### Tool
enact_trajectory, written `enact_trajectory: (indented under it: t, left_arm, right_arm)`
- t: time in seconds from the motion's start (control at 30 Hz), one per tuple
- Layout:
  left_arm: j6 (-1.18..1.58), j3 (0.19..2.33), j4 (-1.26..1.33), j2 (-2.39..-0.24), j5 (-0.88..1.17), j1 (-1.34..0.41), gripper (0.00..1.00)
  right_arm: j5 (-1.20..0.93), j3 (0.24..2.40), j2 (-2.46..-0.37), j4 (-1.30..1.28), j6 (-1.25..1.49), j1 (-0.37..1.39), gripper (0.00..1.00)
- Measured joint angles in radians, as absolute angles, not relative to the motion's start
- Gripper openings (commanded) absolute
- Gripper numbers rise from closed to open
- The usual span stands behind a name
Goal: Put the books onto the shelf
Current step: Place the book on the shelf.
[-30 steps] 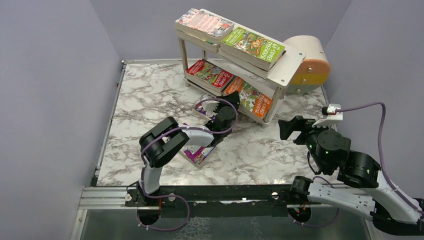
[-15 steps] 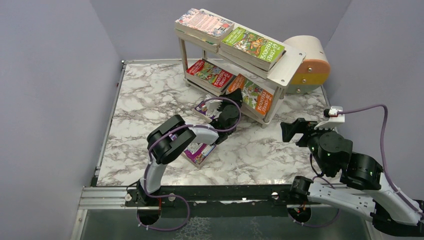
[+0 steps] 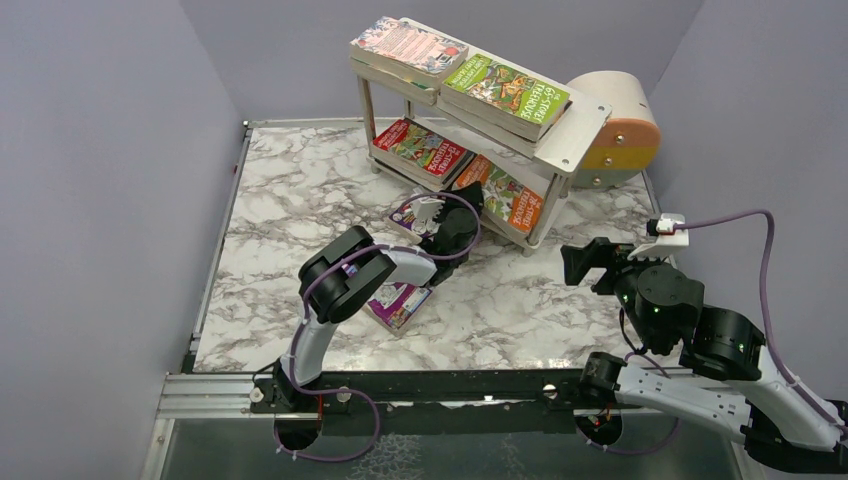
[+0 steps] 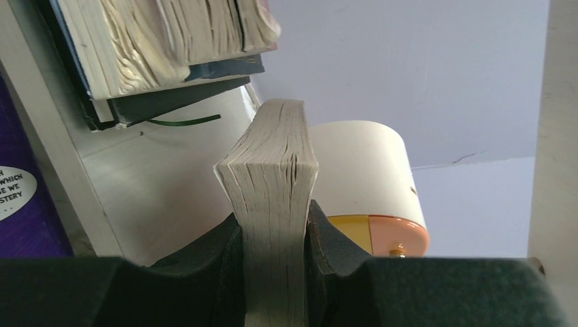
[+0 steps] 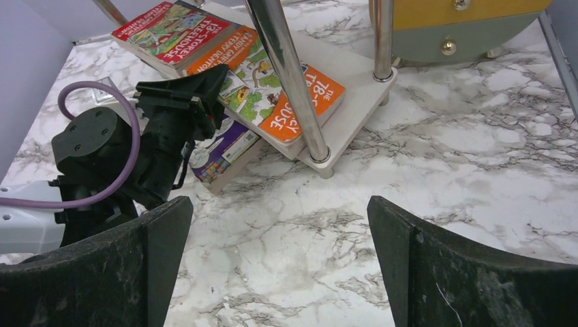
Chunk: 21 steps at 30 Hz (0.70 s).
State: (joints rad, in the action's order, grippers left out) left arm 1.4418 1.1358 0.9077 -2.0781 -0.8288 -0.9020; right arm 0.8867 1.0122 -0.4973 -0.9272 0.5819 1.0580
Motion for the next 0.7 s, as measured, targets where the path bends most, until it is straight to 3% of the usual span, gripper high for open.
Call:
enact_trajectory:
  t: [0.23, 0.7]
  left_arm:
    - [1.469, 1.134, 0.864, -2.081, -0.784, -0.887, 0.01]
    - [1.533, 1.103, 0.821, -2.086, -0.761, -0.878, 0.45]
  right_arm:
    - [0.887, 1.006, -0.497, -0.927, 0.582, 1.058, 0.98]
    - [0.886, 0.981, -0.497, -0.927, 0.587, 1.058, 0.98]
